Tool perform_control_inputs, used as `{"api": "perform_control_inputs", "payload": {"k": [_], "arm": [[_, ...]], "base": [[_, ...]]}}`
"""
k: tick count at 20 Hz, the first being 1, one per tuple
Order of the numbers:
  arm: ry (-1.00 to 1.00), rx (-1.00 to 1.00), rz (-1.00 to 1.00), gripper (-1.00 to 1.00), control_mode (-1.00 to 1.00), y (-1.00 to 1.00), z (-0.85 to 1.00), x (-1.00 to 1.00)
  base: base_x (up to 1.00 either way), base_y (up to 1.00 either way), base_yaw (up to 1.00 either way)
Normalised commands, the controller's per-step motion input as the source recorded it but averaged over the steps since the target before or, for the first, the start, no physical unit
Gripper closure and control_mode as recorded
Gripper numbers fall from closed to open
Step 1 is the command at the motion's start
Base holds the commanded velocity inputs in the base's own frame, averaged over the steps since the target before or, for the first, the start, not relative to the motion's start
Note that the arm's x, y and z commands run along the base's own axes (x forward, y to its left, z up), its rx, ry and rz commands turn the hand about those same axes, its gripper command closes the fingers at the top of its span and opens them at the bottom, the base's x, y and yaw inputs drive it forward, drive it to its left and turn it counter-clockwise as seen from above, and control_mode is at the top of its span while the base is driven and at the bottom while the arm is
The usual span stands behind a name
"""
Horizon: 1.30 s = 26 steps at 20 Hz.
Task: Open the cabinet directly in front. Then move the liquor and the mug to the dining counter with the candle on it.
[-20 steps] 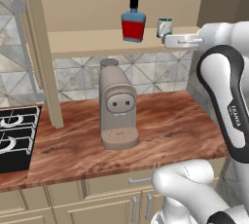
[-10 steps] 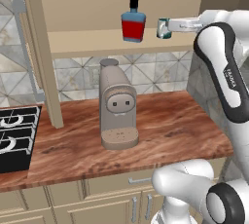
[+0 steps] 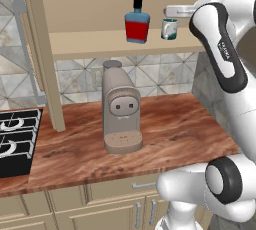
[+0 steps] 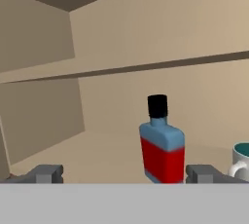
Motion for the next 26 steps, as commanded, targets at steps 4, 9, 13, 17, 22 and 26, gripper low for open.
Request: {"api": "perform_control_inputs", "payload": {"k": [4, 9, 13, 17, 22, 26], "arm": [[0.0, 0.0, 0.0, -1.0, -1.0, 0.0, 0.0, 0.0], [0.0, 0.0, 0.0, -1.0, -1.0, 0.0, 0.0, 0.3], [0.0, -0.02, -0.05, -1.0, -1.0, 0.0, 0.0, 0.42], [0.0, 0.0, -0.02, -1.0, -1.0, -0.08, 0.0, 0.16], [0.0, 0.0, 0.0, -1.0, -1.0, -0.05, -0.01, 0.1], [0.0, 0.0, 0.0, -1.0, -1.0, -0.14, -0.05, 0.2]], "base": [[0.0, 0.0, 0.0], [0.0, 0.0, 0.0], [0.0, 0.0, 0.0], [0.0, 0.0, 0.0], [0.0, 0.0, 0.0], [0.0, 0.0, 0.0]]}}
